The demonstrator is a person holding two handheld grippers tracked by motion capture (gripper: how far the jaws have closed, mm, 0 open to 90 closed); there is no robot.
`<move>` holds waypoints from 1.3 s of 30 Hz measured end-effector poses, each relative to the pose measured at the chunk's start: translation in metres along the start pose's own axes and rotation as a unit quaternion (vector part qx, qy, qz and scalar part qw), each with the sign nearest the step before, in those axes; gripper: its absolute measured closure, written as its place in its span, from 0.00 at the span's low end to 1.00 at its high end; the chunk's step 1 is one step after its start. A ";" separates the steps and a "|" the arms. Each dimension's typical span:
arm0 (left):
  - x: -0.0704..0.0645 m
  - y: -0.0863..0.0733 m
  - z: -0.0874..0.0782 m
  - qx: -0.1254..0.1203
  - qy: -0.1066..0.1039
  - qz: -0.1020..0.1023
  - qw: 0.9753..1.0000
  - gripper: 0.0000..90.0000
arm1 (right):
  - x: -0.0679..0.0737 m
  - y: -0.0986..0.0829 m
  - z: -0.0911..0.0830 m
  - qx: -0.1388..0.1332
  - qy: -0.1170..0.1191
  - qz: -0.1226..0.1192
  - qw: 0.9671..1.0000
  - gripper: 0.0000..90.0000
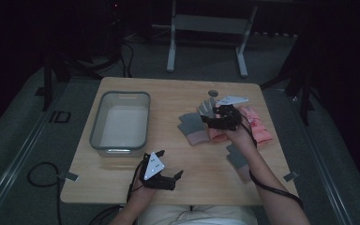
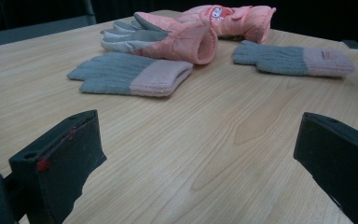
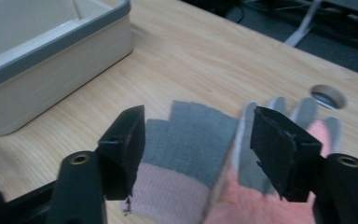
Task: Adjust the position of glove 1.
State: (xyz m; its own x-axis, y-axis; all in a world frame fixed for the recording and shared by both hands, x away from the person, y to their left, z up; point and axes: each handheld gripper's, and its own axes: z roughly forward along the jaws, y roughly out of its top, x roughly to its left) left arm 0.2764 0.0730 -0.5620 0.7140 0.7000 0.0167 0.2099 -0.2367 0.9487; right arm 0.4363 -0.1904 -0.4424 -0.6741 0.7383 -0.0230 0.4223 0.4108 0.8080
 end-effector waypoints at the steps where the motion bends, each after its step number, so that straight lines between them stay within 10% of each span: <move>1: 0.000 0.000 0.000 0.000 0.000 0.000 1.000 0.01 | 0.000 0.001 0.005 0.004 0.005 0.000 1.000 0.43; 14: 0.000 0.000 -0.001 -0.003 -0.002 0.001 1.000 0.01 | -0.004 -0.009 0.073 0.092 0.037 -0.005 0.995 0.59; 23: 0.000 0.000 -0.001 -0.005 -0.004 0.000 1.000 0.01 | -0.006 -0.023 0.107 0.144 0.018 -0.016 0.989 0.63; 27: 0.000 -0.001 -0.001 -0.005 -0.005 -0.001 1.000 0.01 | -0.004 -0.025 0.119 0.186 0.008 -0.025 0.982 0.63; 39: 0.000 -0.001 -0.001 -0.004 -0.004 -0.002 1.000 0.01 | 0.004 -0.022 0.120 0.179 0.006 0.015 0.984 0.95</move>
State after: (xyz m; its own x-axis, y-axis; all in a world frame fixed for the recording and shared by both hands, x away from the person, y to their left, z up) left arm 0.2756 0.0740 -0.5621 0.7186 0.6953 0.0105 0.2066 -0.2280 0.9515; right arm 0.4973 -0.1326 -0.5310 -0.6650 0.7468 0.0067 0.6268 0.5533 0.5486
